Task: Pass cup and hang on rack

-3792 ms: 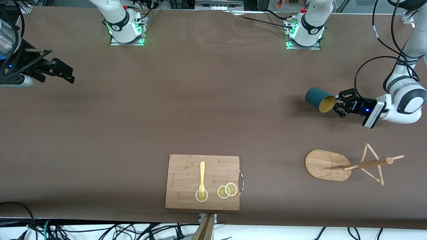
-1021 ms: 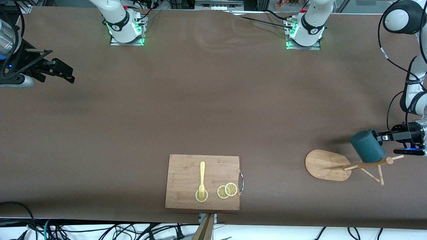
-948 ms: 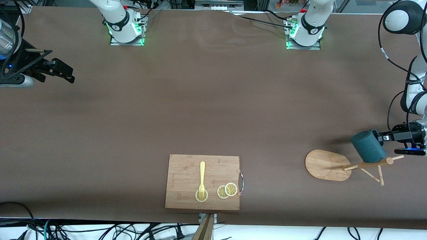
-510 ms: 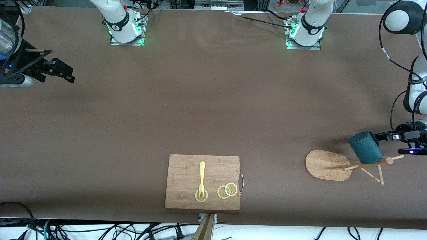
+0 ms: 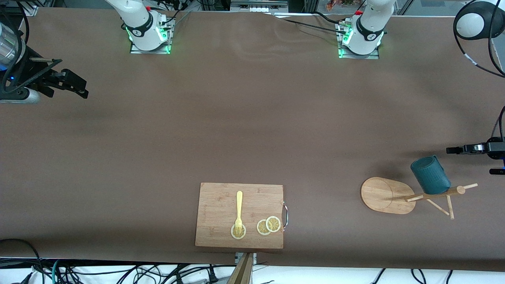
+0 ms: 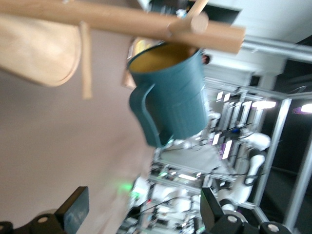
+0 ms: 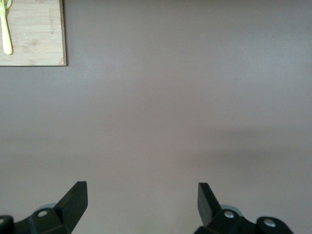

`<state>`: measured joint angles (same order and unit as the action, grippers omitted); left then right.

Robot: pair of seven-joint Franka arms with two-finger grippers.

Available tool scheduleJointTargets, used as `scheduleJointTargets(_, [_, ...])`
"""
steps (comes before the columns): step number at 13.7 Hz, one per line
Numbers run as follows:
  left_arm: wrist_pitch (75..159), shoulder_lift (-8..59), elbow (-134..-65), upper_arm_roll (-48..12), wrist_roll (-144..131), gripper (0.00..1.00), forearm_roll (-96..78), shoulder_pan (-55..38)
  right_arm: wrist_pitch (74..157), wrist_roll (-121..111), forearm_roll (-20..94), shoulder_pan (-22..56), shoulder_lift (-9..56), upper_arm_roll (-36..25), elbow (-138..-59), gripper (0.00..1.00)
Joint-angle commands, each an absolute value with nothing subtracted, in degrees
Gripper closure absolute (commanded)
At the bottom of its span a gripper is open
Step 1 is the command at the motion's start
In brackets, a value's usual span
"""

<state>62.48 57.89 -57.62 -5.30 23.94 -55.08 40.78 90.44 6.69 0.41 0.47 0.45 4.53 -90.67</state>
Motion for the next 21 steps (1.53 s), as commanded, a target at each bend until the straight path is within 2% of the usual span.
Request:
scheduleJointTargets(1, [61.00,53.81,-54.84,-5.54,23.47,0.00,-44.95,39.56,89.47,6.77,0.62,0.53,0.70,4.57,-89.74,0.00])
scheduleJointTargets(5, [61.35,45.81,-54.76,-5.71,23.73,0.00,-28.08,32.63,89.56,6.77,0.62,0.53,0.62,4.75,-89.74,0.00])
scheduleJointTargets(11, [62.31,33.85,-55.02,-5.71,22.33,0.00,-2.33,13.49,89.83,6.77,1.41,0.53,0.62,5.01,-89.65,0.00])
scheduleJointTargets(18, [66.70,27.44,-56.77,-4.67,14.69,0.00,7.30,-1.21,89.12,6.33,1.49,0.44,0.62,4.57,-89.82,0.00])
scheduleJointTargets(19, [70.97,22.64,-64.26,-3.09,14.07,0.00,7.82,-4.28,89.12,6.33,1.49,0.44,0.62,4.57,-89.82,0.00])
scheduleJointTargets(21, [83.96,10.96,-81.65,-2.46,13.89,0.00,6.77,-4.66,89.12,6.33,1.41,0.44,0.62,4.57,-89.82,0.00])
